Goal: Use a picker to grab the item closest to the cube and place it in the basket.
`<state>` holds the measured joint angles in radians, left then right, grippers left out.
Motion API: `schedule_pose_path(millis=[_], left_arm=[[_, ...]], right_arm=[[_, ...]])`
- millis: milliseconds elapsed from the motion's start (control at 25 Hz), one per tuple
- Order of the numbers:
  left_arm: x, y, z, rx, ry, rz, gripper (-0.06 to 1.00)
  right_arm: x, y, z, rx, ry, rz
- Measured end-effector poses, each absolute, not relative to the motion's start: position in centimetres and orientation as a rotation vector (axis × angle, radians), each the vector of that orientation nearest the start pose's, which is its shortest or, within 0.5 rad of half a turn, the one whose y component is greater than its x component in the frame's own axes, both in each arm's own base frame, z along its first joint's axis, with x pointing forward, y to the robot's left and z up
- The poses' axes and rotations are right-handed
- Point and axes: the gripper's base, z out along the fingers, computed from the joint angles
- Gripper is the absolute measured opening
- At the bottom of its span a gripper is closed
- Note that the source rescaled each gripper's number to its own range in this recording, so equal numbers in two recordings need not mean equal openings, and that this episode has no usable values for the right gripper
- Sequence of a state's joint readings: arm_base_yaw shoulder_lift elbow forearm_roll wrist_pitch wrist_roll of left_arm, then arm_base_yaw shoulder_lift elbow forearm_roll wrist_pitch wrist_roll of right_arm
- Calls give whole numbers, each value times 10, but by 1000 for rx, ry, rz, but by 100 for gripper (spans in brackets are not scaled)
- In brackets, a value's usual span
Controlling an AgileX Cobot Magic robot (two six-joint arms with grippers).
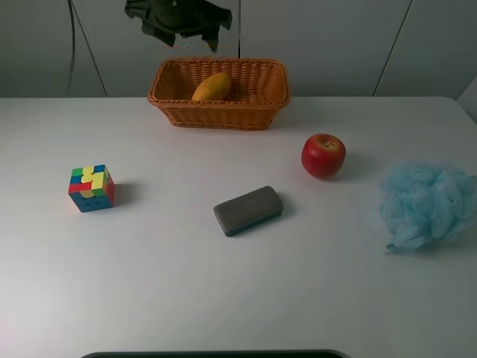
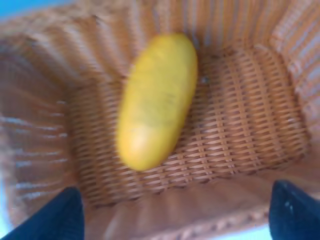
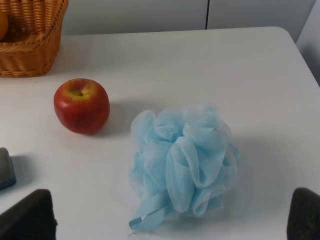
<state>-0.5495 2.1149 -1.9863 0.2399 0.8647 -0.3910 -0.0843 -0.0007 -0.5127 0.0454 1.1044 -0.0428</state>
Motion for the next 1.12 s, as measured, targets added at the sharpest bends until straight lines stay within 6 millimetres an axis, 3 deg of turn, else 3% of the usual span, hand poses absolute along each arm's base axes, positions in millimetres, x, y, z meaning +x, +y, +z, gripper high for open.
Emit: schedule_pose_path(millis=[120, 240, 400, 520, 680, 800, 1120], left_arm=[[390, -218, 364, 302, 2310, -62, 96], [341, -186, 439, 273, 2174, 19, 96], [274, -140, 505, 192, 2080, 98, 96], [228, -110, 532, 154, 1997, 76, 96], [175, -67, 536, 93, 1945, 93, 96], [139, -38, 521, 44, 1938, 90, 96], [59, 27, 451, -175, 1957, 109, 96]], right_arm=[[-8, 4, 277, 39, 2074, -23], [-8, 4, 277, 39, 2074, -23], [-8, 4, 277, 39, 2074, -23], [-8, 4, 277, 39, 2074, -23], [-8, 4, 277, 39, 2074, -23], [-8, 4, 277, 39, 2074, -23], [-8, 4, 277, 41, 2074, -22]])
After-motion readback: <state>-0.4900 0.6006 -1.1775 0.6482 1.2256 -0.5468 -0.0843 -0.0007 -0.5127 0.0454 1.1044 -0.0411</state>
